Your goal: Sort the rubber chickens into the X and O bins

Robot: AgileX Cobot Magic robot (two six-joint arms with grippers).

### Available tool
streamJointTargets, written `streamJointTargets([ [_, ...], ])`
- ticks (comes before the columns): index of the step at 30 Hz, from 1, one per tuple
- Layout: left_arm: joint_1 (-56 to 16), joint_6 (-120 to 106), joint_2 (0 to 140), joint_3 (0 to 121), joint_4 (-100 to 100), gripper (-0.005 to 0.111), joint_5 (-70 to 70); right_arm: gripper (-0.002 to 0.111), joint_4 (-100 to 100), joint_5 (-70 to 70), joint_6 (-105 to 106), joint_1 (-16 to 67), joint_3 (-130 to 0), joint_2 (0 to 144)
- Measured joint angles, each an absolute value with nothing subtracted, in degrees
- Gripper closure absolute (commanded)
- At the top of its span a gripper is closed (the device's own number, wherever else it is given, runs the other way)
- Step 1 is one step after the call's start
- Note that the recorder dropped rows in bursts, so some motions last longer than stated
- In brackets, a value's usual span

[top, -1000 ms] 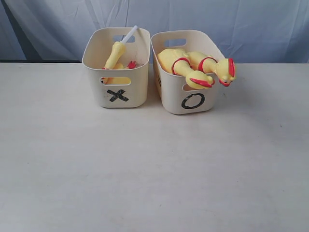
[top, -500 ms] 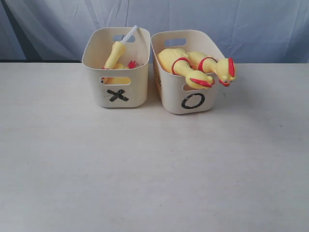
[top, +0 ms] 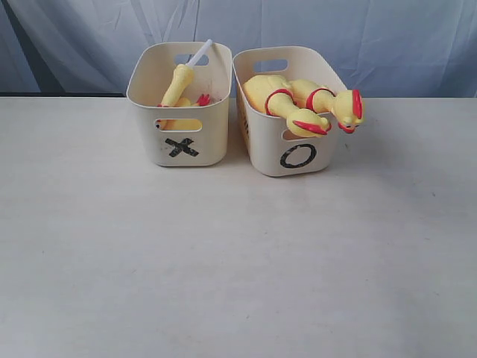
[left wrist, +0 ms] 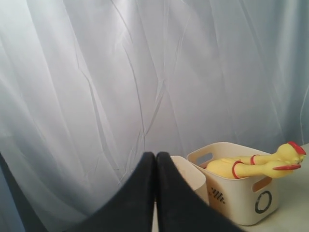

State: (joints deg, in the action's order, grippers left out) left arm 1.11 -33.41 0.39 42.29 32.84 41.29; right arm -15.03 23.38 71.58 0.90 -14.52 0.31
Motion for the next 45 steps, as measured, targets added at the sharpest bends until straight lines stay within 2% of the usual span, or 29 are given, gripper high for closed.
streamJointTargets([
  [4, 1.1, -33.4, 0.4, 39.2, 30.1, 0.107, 34.9, 0.108, -10.9, 23.4, 71.6, 0.9, -14.5, 0.3],
  [11, 1.1, -33.4, 0.5, 31.6, 28.4, 0.107, 9.4, 0.108, -9.3, 21.1, 71.6, 0.9, -12.4, 0.3],
  [15, 1.1, -33.4, 0.5, 27.3, 28.2, 0.107, 2.2, 0.108, -10.7, 20.6, 71.6, 0.9, -10.7, 0.3],
  [34, 1.1, -33.4, 0.3, 0.9, 18.2, 0.107, 0.3, 0.108, -8.1, 18.9, 71.8, 0.9, -10.3, 0.3],
  [45, 1.1, -33.4, 0.3, 0.3, 15.6, 0.107, 1.8, 0.108, -7.9, 17.4, 71.8, 0.9, -5.6, 0.3],
])
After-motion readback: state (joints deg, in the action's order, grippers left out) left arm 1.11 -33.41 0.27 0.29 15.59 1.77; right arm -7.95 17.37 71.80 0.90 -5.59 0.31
